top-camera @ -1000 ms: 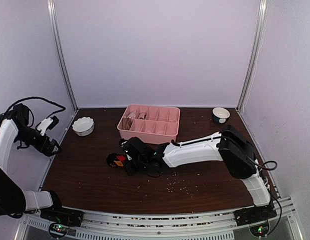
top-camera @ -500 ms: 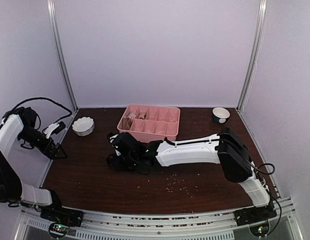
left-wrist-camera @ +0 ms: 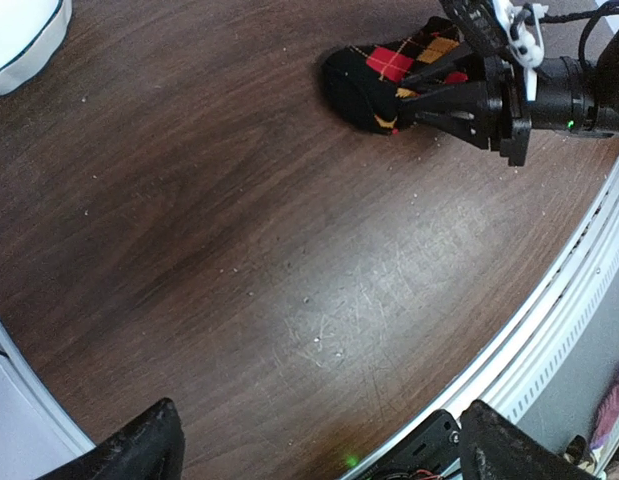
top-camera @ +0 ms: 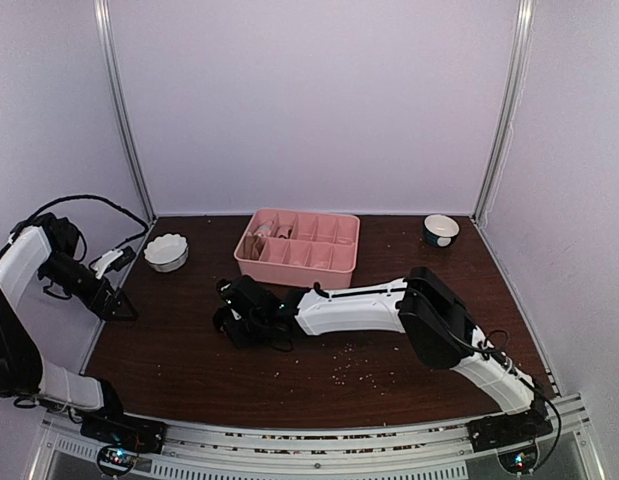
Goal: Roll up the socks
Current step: Pick up the sock from the center of the board.
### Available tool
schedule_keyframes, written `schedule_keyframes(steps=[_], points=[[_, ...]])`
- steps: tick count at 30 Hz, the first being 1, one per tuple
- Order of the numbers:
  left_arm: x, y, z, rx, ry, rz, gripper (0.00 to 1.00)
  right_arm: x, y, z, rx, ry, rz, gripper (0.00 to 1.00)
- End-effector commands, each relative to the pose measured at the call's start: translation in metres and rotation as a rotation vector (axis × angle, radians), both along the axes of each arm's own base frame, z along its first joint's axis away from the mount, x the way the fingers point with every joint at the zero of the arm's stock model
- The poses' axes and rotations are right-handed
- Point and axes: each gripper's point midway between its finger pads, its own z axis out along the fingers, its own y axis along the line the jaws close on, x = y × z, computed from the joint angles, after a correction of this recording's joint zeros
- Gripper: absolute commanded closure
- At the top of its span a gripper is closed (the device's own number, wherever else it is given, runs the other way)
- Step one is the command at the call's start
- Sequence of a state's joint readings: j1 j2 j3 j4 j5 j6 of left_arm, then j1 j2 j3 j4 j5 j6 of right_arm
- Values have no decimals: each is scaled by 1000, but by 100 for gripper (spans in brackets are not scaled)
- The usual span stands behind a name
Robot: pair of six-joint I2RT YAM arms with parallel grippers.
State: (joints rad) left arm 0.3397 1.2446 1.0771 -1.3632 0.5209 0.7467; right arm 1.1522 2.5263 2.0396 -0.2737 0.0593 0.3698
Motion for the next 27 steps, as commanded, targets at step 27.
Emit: schedule_keyframes(steps=[27], points=[[45,-87,-21,76,13,-370,2,-78,-85,182,1017,321,181,100]])
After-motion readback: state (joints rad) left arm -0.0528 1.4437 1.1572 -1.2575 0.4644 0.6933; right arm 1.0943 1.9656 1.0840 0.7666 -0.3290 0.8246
